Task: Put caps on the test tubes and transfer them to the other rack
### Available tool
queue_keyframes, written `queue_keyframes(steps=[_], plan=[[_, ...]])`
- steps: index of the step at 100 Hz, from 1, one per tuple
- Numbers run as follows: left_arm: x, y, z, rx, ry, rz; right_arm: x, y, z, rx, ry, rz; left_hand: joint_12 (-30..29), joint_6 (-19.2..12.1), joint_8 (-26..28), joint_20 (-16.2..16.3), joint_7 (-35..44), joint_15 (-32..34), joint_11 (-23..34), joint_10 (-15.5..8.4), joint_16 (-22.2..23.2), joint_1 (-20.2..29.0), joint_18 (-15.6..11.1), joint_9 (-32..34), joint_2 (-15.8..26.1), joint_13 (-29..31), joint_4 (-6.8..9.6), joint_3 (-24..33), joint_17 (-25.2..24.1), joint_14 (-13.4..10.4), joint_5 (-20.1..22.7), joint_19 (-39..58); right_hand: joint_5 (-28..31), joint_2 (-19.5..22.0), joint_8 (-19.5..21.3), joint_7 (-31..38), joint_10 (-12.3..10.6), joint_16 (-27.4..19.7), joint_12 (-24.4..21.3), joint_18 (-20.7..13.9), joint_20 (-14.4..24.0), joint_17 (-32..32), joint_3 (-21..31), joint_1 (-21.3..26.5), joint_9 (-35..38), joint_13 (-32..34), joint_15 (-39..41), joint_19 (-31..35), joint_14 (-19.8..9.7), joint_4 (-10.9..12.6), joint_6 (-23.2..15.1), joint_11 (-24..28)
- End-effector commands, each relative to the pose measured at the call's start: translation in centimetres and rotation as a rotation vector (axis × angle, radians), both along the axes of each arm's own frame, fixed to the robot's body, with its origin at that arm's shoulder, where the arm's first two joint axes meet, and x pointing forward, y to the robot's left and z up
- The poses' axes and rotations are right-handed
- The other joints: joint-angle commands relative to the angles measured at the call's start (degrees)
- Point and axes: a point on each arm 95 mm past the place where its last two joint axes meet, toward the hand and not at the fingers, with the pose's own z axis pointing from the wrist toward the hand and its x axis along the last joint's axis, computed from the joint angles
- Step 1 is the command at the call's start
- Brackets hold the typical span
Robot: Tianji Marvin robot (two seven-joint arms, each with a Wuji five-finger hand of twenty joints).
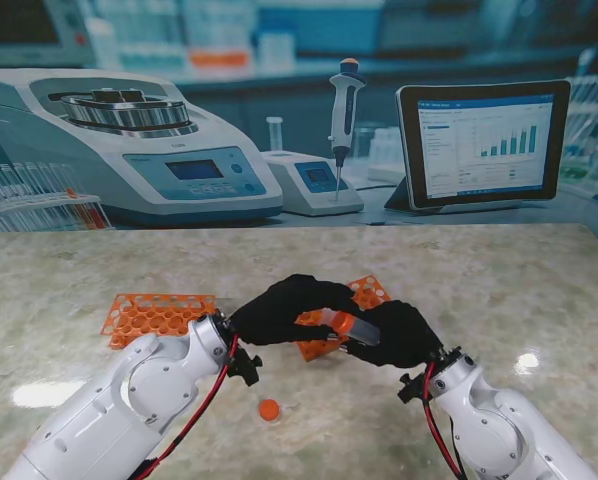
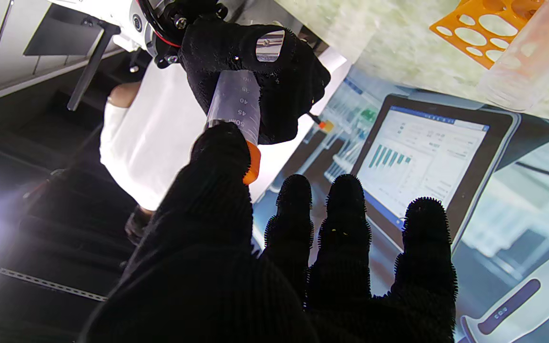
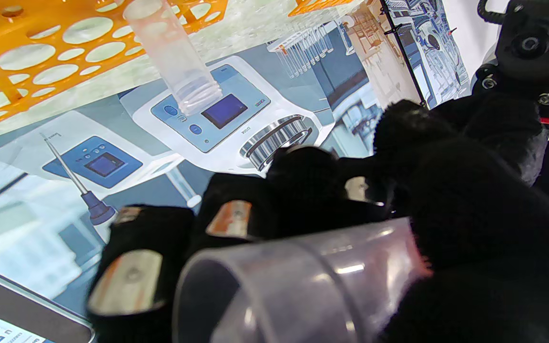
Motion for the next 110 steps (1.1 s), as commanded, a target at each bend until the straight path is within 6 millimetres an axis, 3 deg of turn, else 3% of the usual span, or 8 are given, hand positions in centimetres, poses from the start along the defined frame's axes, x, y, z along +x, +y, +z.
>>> queue_keyframes(steps=[1,48,84,110], plan=[[-0.35,0.0,-0.4,0.013,0.01,-0.006,-0.2,0.43,0.11,0.011,0.001,0.007,-1.82,-7.11,0.38,-1.85,7.14,-1.13,-1.33,-2.14,-1.22,8.17,0.18,-0.82,5.35,-1.7,2.96,9.72,-1.24,-1.59,5.66,-1.39,1.58,0.84,1.69,3.5,0.62,2.6,0.62,-0.75,0.28,1.6,0.02,2.75,2.62,4.9,7.73,6.0,-8.01,0.79,-4.26,0.5],[-0.38,0.28,-0.29,0.005,0.016,-0.001,-0.19,0.44,0.11,0.01,0.002,0.008,-2.36,-4.41,-2.48,-1.44,2.75,-1.4,-1.64,-1.9,-1.51,4.24,-0.03,-1.81,5.94,-2.5,3.13,4.61,-1.44,-1.52,2.74,-2.44,1.56,0.91,1.76,3.45,0.62,2.6,0.61,-0.75,0.28,1.6,0.0,2.71,2.62,4.9,7.73,6.0,-8.01,0.76,-4.35,0.5],[-0.31,0.42,0.07,-0.003,0.019,-0.014,-0.17,0.45,0.09,0.01,0.005,0.01,-2.58,-1.17,-4.76,-1.21,-1.31,-1.84,-2.29,-1.26,-1.7,-7.72,0.05,-2.98,5.23,-3.45,2.65,-3.36,-1.96,-1.16,0.42,-3.58,1.56,0.91,1.79,3.44,0.64,2.6,0.61,-0.75,0.28,1.6,0.0,2.8,2.6,4.9,7.73,6.0,-8.01,0.77,-4.35,0.5],[-0.27,0.29,0.27,-0.019,0.033,-0.016,-0.17,0.48,0.07,0.01,0.006,0.011,-2.66,0.43,-5.63,-0.96,-2.83,-2.02,-2.75,-0.65,-1.76,-14.1,-0.02,-3.58,8.92,-3.87,2.61,-5.26,-2.3,-0.88,-0.59,-4.5,1.56,0.92,1.8,3.44,0.64,2.6,0.61,-0.75,0.28,1.6,-0.04,2.77,2.6,4.9,7.73,6.0,-8.01,0.77,-4.35,0.5]])
